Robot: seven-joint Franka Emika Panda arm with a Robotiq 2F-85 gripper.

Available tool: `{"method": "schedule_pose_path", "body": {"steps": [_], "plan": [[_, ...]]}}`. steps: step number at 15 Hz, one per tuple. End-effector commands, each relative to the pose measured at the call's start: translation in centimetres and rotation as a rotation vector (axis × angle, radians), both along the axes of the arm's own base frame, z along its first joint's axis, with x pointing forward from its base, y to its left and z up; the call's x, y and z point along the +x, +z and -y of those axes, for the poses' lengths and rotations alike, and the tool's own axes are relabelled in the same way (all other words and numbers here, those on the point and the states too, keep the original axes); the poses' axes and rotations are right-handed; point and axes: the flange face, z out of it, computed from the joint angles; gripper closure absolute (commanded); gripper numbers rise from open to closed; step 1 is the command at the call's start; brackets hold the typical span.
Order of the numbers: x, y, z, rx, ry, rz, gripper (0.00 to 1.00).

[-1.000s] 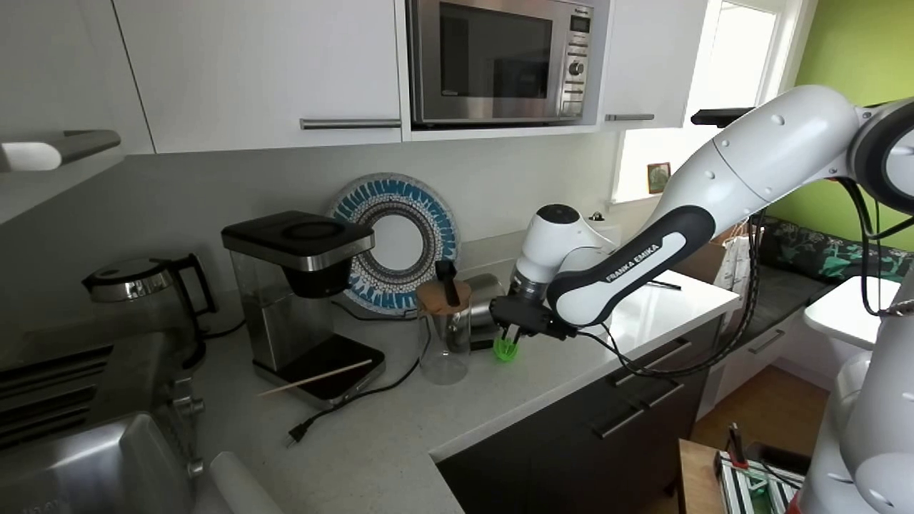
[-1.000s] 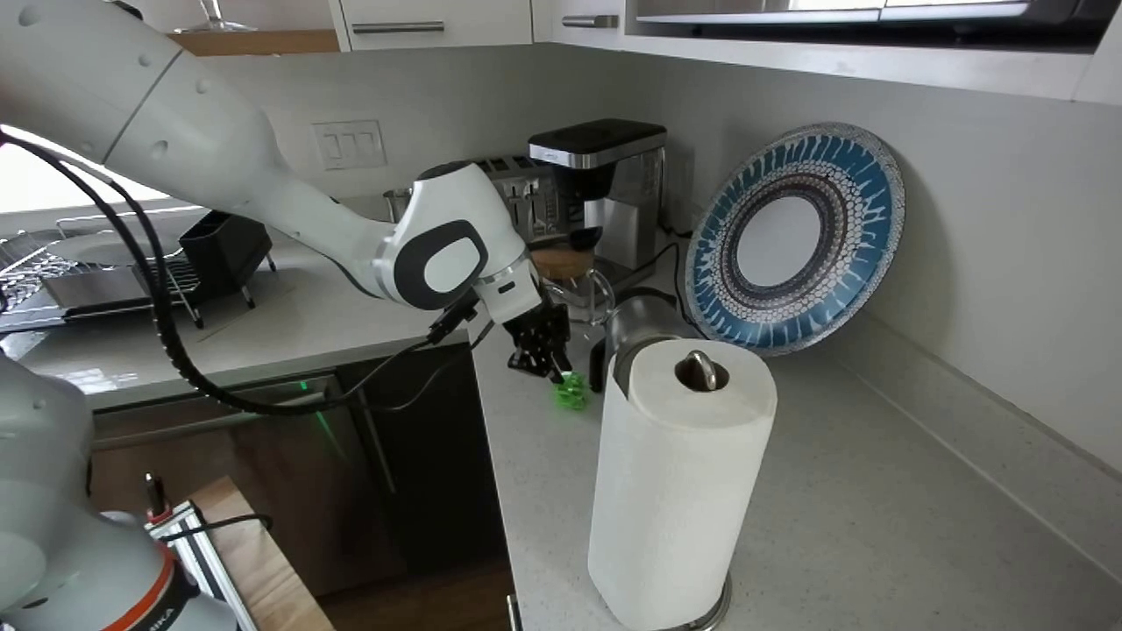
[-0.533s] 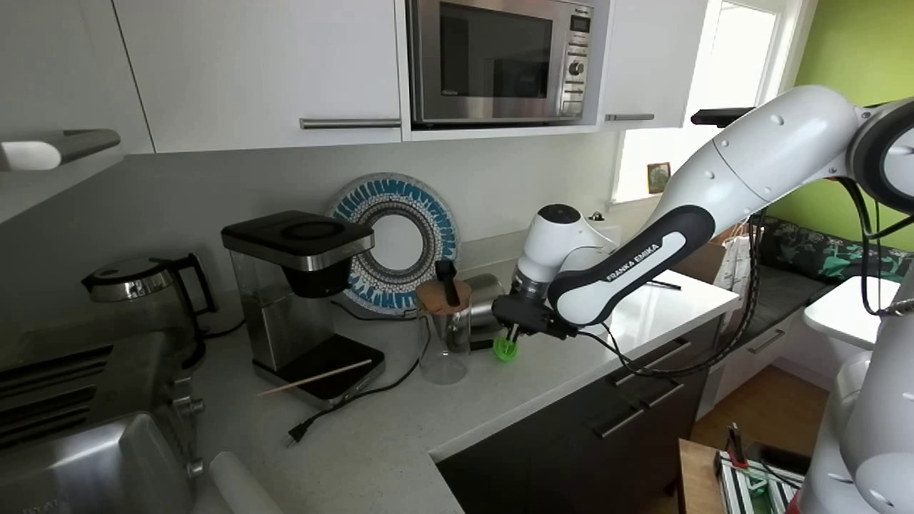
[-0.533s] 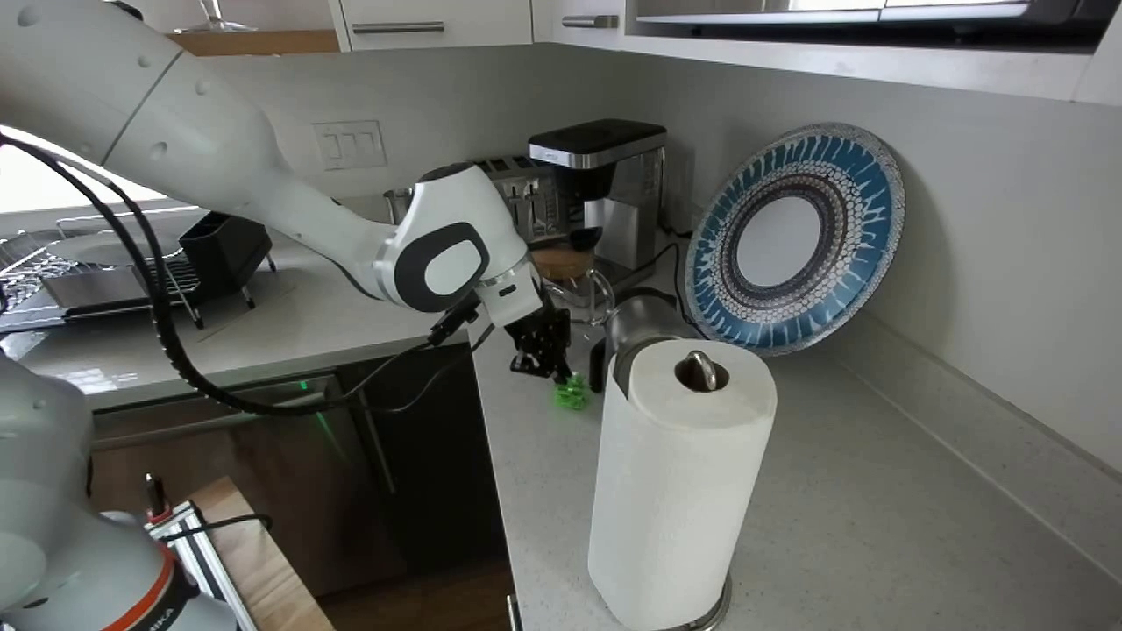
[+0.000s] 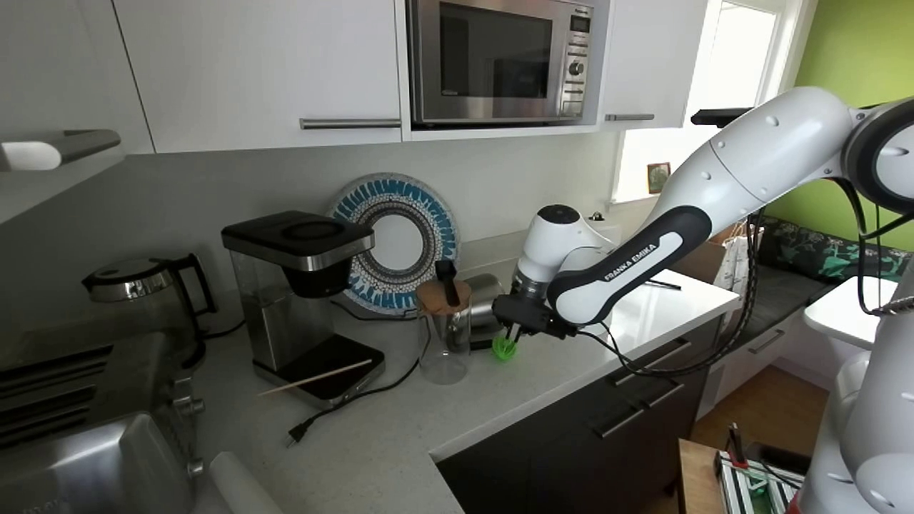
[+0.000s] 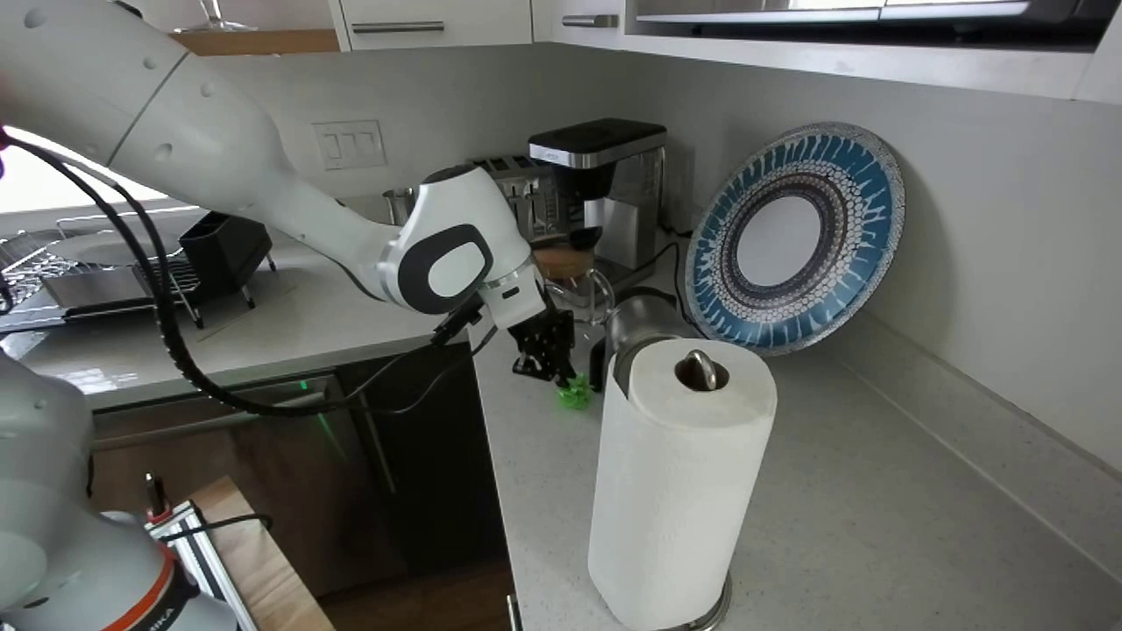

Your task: Put the green object on top of the coffeemaker

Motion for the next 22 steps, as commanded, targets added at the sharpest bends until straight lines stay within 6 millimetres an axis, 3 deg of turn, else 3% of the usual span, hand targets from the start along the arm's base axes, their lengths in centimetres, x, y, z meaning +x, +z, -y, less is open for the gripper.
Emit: {"method": "schedule_pose_path", "body": {"steps": [1,6,8,9,11,13,16,18,20,22], "plan": [[0.5,-1.3,0.0,0.005,-0.014,-0.019,0.63],[1.2,-1.9,0.2,0.008,-0.014,-0.025,0.81],[1.5,-2.0,0.2,0.009,-0.014,-0.027,0.95],[1.6,-2.3,0.3,0.009,-0.015,-0.033,0.92],[1.8,-2.6,0.5,0.010,-0.019,-0.041,1.00],[1.9,-2.6,0.7,0.009,-0.025,-0.042,0.87],[1.7,-2.4,0.6,0.006,-0.027,-0.037,0.59],[1.3,-1.6,0.1,0.003,-0.023,-0.031,0.58],[0.9,-0.8,-0.2,-0.001,-0.025,-0.015,0.62],[1.2,-1.0,-0.3,0.003,-0.030,-0.014,0.64]]}}
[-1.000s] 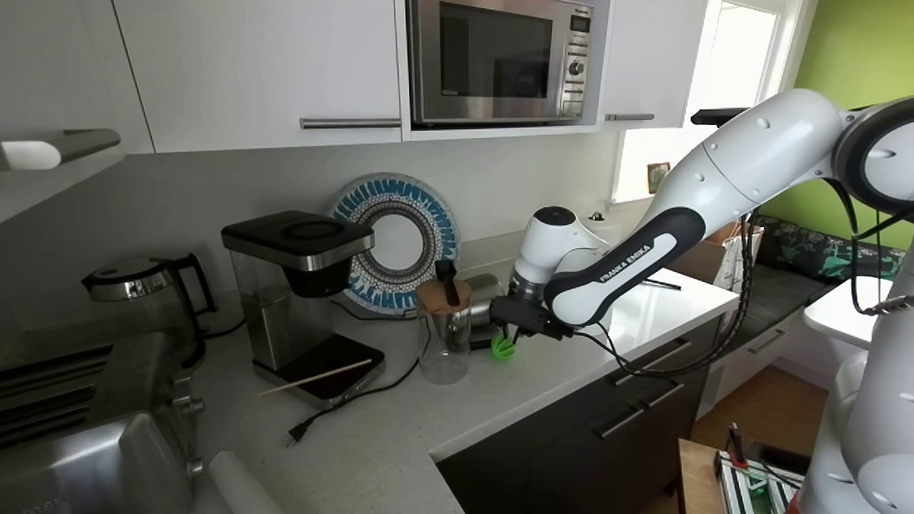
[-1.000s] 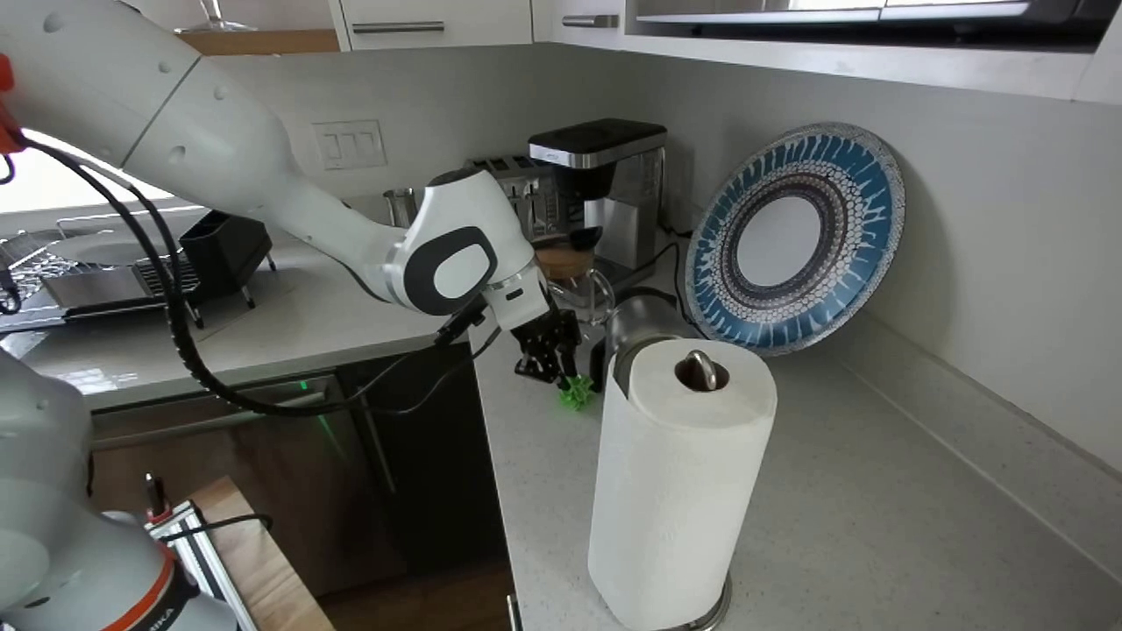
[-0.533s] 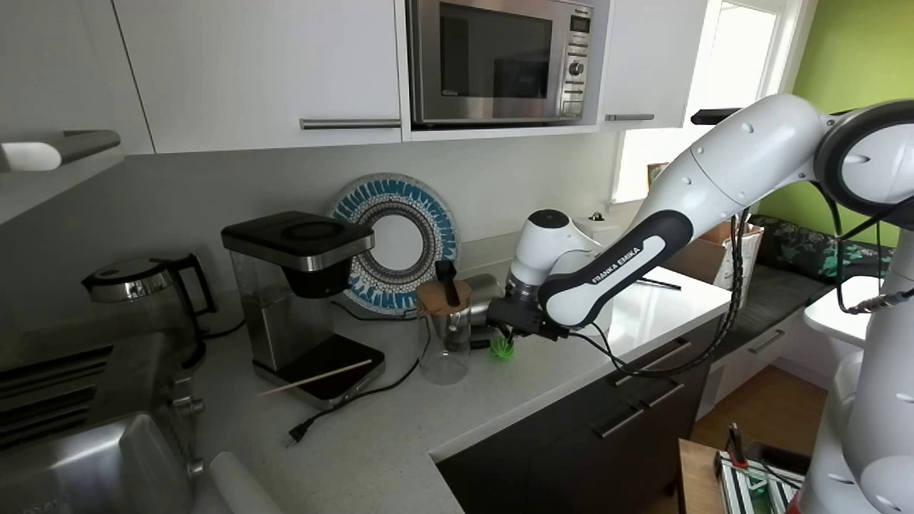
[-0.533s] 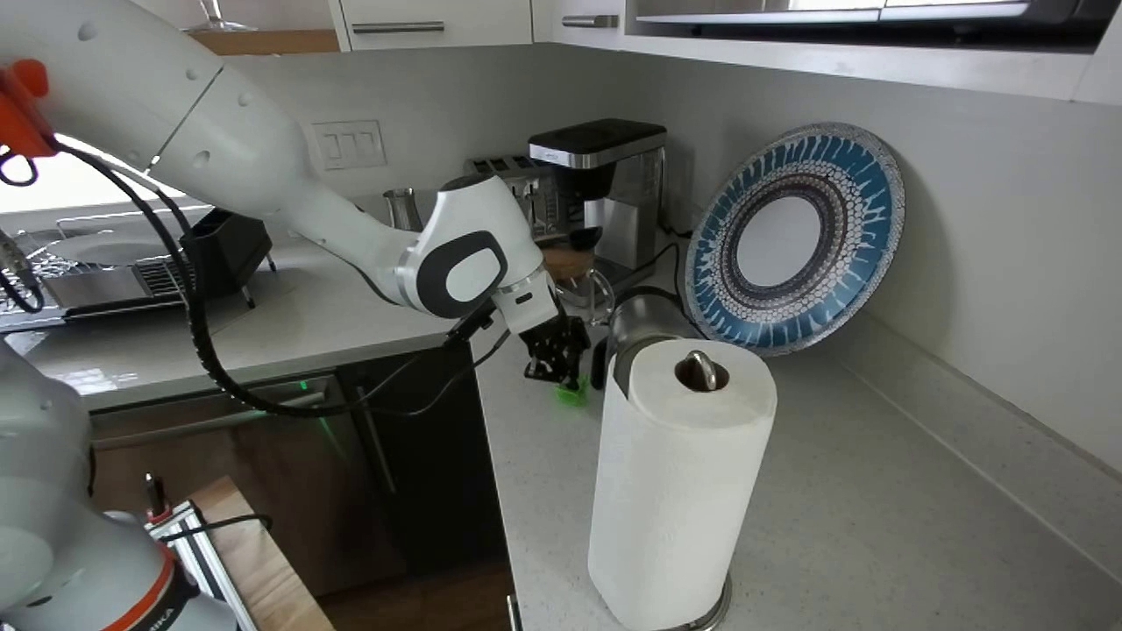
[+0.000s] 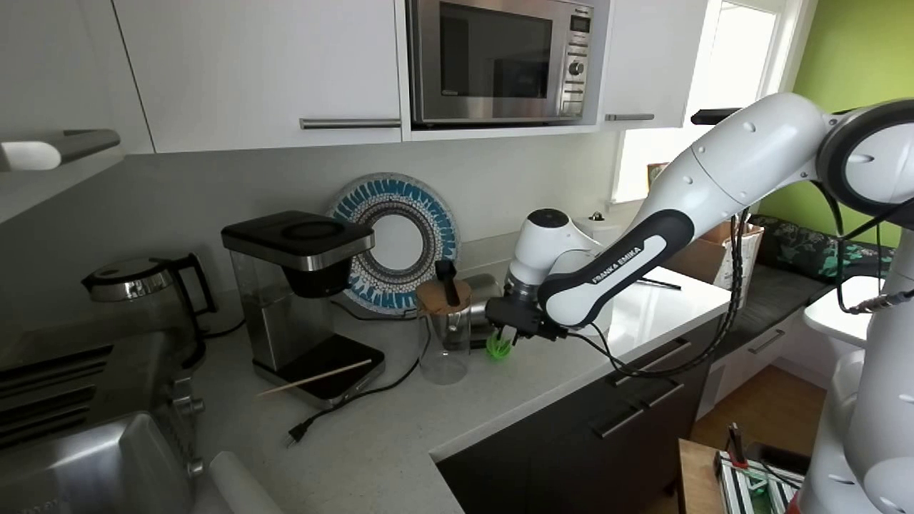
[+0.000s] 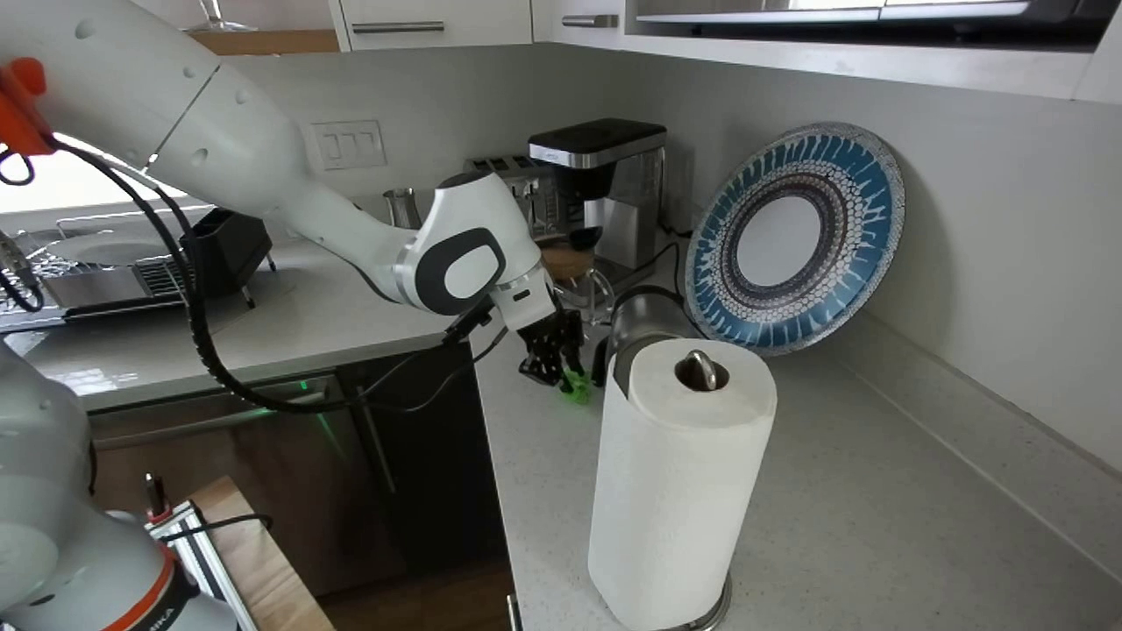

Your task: Put the green object on top of the coffeemaker

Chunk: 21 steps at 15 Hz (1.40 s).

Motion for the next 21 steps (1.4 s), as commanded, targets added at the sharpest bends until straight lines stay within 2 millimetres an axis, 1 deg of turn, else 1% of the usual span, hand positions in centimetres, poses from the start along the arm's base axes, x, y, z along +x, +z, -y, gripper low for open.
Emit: {"method": "schedule_pose_path", "body": {"steps": [1,2,3,4,5,6,8,9,14,16,18,21], "plan": [[-0.3,-0.1,-0.4,0.002,-0.020,-0.004,0.68],[-0.3,-0.2,-0.5,0.003,-0.021,-0.005,0.70],[-0.1,-0.3,-0.4,0.005,-0.024,-0.006,0.74],[0.0,-0.5,-0.3,0.007,-0.027,-0.009,0.83],[0.0,-0.7,-0.3,0.009,-0.030,-0.010,0.83],[0.0,-0.7,-0.2,0.009,-0.033,-0.012,0.95],[0.0,-0.7,-0.1,0.010,-0.034,-0.013,0.95],[0.0,-0.7,-0.1,0.009,-0.034,-0.013,1.00],[0.1,-0.7,0.0,0.007,-0.037,-0.016,0.98],[-0.4,0.4,-1.6,0.033,0.020,-0.006,0.98],[-1.5,2.2,-4.2,0.058,0.146,0.013,0.98],[-2.8,4.3,-7.9,0.136,0.305,0.011,0.98]]}}
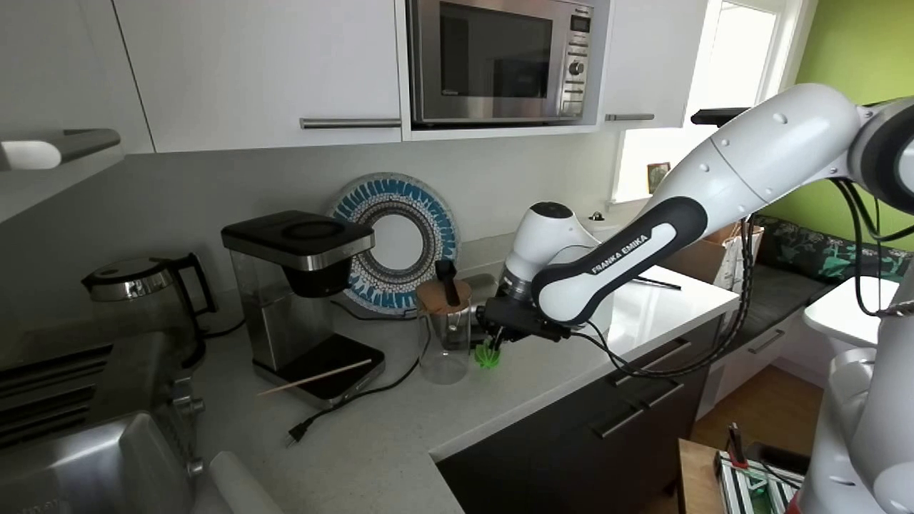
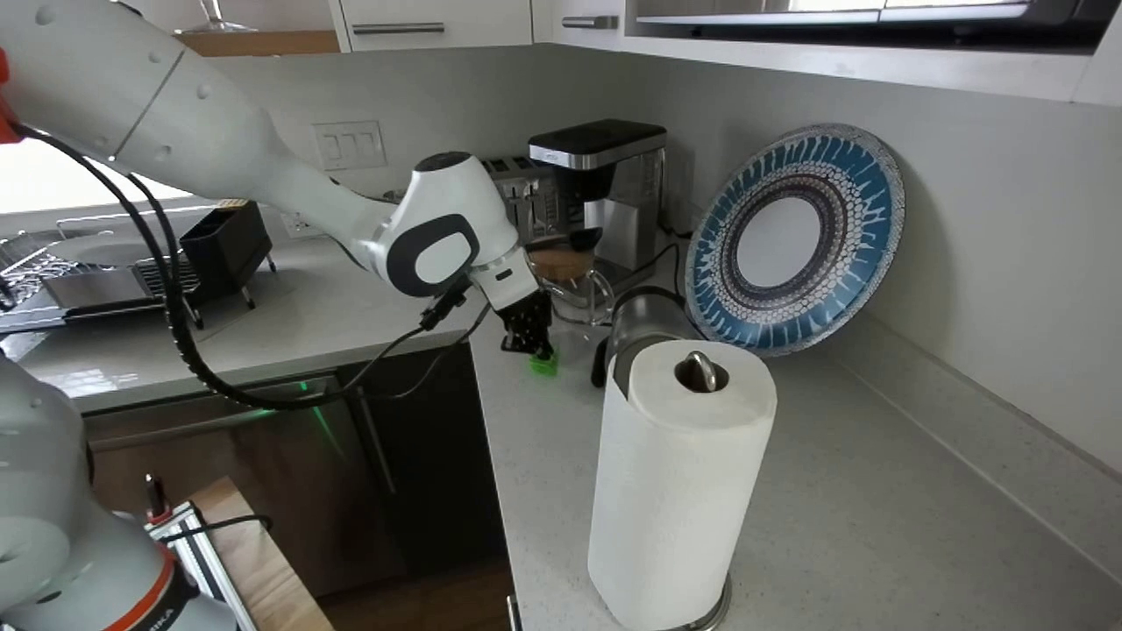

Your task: Put the green object on top of the coffeemaker

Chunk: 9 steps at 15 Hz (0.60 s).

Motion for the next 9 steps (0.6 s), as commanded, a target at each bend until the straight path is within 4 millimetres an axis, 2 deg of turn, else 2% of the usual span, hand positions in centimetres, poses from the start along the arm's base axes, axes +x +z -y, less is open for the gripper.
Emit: {"method": "schedule_pose_path", "body": {"steps": [1,3,5,9], "plan": [[-3.0,3.0,-4.2,0.099,0.182,-0.011,0.98],[-3.7,4.6,-5.6,0.158,0.289,-0.022,0.98],[-4.0,6.4,-6.5,0.144,0.386,0.033,0.98],[-4.0,12.4,-8.3,0.138,0.523,0.231,0.98]]}}
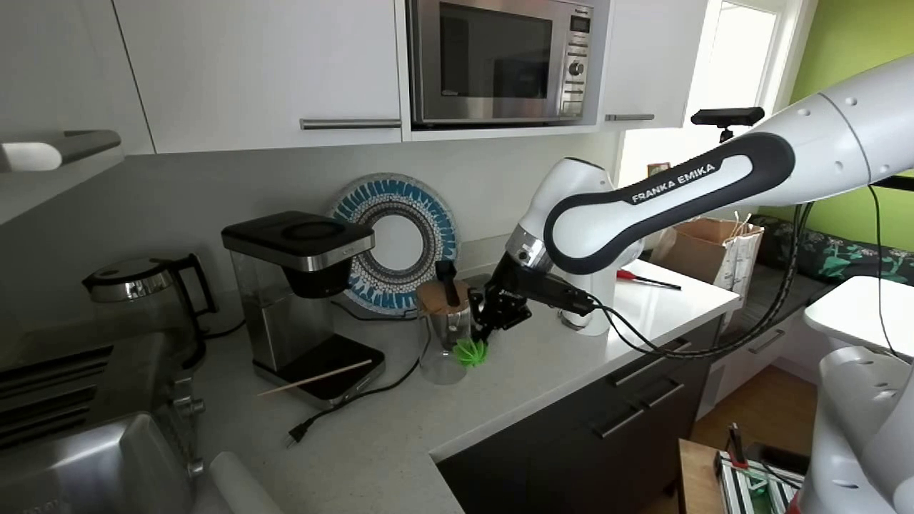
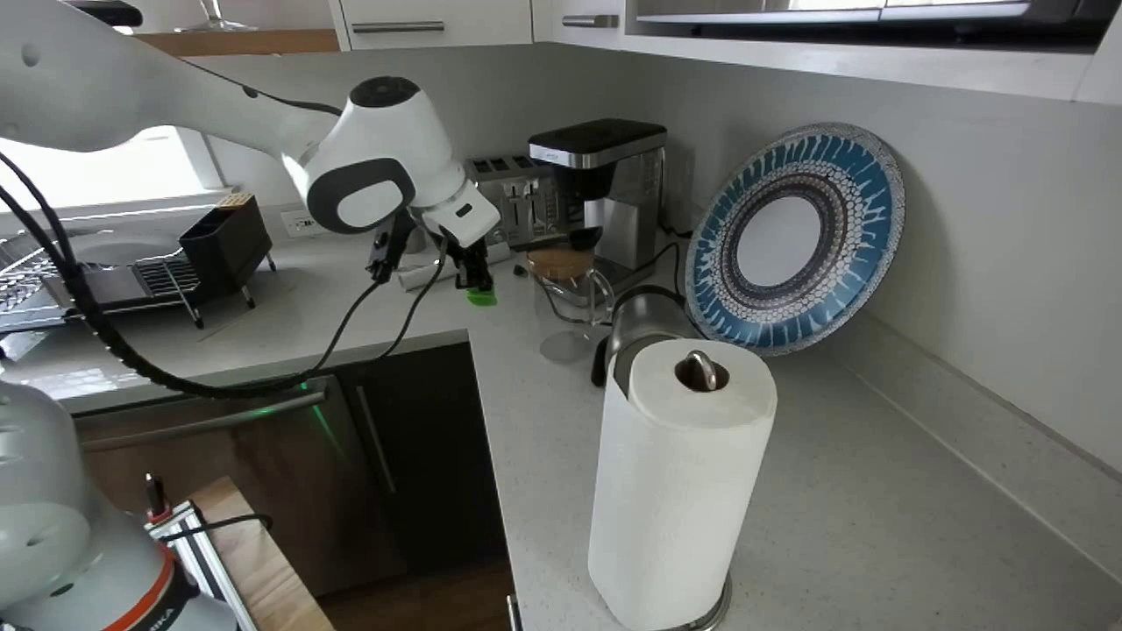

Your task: Put the green object on top of the coffeemaker

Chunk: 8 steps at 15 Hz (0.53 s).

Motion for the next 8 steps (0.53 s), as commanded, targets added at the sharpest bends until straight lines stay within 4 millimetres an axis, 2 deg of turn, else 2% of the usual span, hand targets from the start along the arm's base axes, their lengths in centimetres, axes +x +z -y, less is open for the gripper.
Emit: {"method": "schedule_pose_path", "body": {"steps": [1,3,4,5,6,7,8], "plan": [[-1.0,5.3,-1.7,0.043,0.097,0.166,0.98],[-1.0,9.1,-1.6,0.084,0.057,0.277,0.98],[-0.4,6.7,-1.6,0.049,0.064,0.197,0.98],[-0.5,7.9,-1.7,0.052,0.065,0.223,0.93],[-0.6,8.0,-1.7,0.051,0.065,0.224,0.93],[-0.6,7.7,-1.6,0.051,0.064,0.218,0.93],[0.3,6.9,-1.9,0.036,0.029,0.217,0.98]]}}
